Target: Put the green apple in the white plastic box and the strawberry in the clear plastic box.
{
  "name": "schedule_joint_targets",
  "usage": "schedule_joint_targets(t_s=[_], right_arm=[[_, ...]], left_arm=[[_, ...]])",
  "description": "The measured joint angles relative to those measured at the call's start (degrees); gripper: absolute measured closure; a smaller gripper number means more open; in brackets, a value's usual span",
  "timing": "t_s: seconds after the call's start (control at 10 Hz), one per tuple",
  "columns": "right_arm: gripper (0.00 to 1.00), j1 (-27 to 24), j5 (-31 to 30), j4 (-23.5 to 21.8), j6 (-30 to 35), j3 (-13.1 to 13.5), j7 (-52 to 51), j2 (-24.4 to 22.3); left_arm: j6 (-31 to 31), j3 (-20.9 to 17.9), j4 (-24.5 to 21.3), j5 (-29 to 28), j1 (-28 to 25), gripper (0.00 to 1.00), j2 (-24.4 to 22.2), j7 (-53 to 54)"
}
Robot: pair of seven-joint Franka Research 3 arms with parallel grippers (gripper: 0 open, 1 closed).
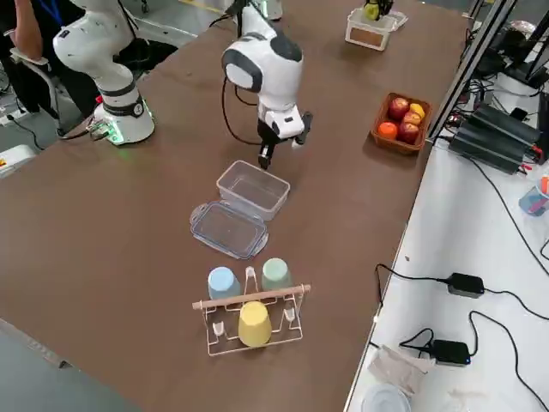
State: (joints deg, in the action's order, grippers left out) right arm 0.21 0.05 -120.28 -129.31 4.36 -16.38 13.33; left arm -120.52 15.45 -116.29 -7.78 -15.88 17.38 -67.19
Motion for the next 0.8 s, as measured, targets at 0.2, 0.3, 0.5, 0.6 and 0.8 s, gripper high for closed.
schedule_joint_targets(t_s=[0.2, 0.3, 0.5, 0.6, 0.8], right_arm=[[0.68, -1.3, 0.0, -2.1, -4.4, 0.0, -1.8, 0.6], [0.68, -1.4, 0.0, -3.2, -6.5, 0.0, -1.9, 1.0], [0.68, -1.5, 0.0, -4.3, -8.9, 0.0, -1.9, 2.2], [0.68, -1.6, 0.0, -4.4, -9.2, 0.0, -1.9, 2.5], [0.66, -1.9, 0.0, -4.5, -10.3, 0.0, -1.9, 3.3]], left_arm=[[-0.1, 0.2, 0.3, 0.0, 0.1, 0.00, 0.0, 0.0], [0.3, 0.1, 0.7, 0.0, 0.0, 0.00, -0.4, 0.0], [3.3, 0.2, 2.9, 0.0, 0.0, 0.00, -3.6, 3.4], [4.8, 0.7, 4.6, 0.0, 0.0, 0.00, -5.9, 7.4], [7.9, 3.2, 8.2, 0.0, 0.0, 0.00, -9.5, 13.1]])
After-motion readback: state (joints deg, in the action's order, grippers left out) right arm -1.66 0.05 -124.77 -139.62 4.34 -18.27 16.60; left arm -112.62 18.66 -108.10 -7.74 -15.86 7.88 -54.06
